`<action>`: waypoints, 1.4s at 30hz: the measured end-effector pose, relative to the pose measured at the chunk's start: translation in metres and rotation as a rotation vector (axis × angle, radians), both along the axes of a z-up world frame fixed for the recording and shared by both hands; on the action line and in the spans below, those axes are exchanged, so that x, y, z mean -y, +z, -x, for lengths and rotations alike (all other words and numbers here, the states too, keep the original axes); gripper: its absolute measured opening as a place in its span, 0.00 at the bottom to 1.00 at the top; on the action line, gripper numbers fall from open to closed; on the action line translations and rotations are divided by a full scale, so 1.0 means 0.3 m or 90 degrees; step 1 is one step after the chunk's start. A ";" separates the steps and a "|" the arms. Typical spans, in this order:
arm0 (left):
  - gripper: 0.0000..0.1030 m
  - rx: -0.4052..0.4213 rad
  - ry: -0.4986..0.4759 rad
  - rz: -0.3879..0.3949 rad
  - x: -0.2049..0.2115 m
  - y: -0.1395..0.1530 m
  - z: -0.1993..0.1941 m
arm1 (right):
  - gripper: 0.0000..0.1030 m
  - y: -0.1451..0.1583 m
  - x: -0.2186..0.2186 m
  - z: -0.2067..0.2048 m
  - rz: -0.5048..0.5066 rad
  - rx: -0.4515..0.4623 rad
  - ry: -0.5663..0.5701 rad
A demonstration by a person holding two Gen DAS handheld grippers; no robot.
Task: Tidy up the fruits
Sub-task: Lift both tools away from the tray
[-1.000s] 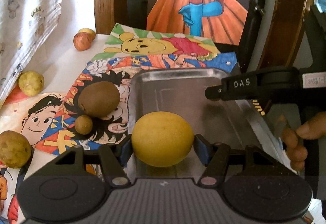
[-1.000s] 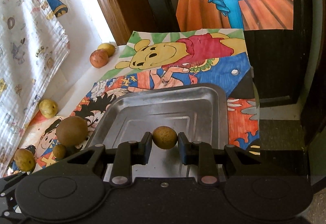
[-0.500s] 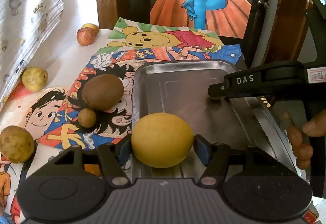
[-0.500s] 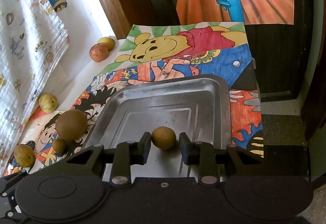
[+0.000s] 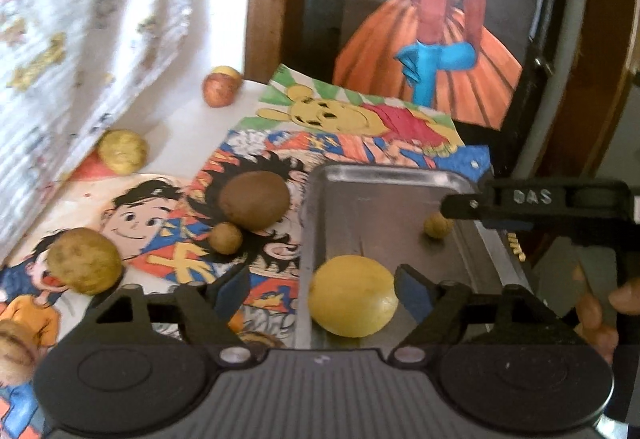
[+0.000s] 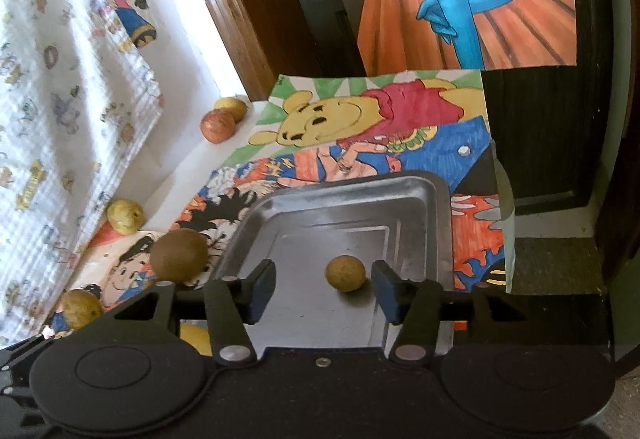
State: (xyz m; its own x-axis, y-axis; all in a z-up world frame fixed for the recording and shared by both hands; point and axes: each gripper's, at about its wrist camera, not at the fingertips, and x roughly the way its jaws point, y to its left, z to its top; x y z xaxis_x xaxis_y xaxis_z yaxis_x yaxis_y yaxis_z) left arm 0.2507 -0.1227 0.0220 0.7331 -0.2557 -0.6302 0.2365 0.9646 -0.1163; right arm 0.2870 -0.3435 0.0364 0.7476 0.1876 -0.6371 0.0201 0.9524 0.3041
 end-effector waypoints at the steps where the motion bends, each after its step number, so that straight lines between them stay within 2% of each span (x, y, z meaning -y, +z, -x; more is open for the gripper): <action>1: 0.85 0.004 0.010 0.006 -0.013 0.011 0.010 | 0.59 0.011 -0.004 0.012 0.000 0.005 0.001; 4: 0.94 0.013 0.041 0.021 -0.051 0.040 0.041 | 0.67 0.049 -0.014 0.057 -0.003 0.021 0.003; 9: 0.99 0.032 0.085 0.046 -0.123 0.088 0.100 | 0.78 0.125 -0.043 0.148 -0.002 0.052 0.012; 17: 0.99 0.047 0.117 0.042 -0.217 0.121 0.232 | 0.97 0.219 -0.124 0.337 0.010 0.084 0.039; 22: 0.99 0.042 0.141 0.016 -0.276 0.118 0.320 | 0.99 0.240 -0.181 0.446 0.015 0.079 0.069; 33: 1.00 0.002 0.190 -0.011 -0.405 0.060 0.466 | 0.99 0.175 -0.299 0.622 0.028 -0.004 0.141; 42: 1.00 -0.045 0.209 -0.019 -0.469 -0.015 0.512 | 0.99 0.046 -0.383 0.642 0.020 -0.130 0.191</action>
State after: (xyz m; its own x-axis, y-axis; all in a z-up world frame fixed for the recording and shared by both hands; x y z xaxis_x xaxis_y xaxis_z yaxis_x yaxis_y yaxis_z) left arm 0.0972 0.0180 0.0175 0.7279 0.0060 -0.6856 -0.0944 0.9913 -0.0915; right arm 0.0944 -0.2285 0.0502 0.5182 0.3576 -0.7769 -0.2049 0.9338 0.2932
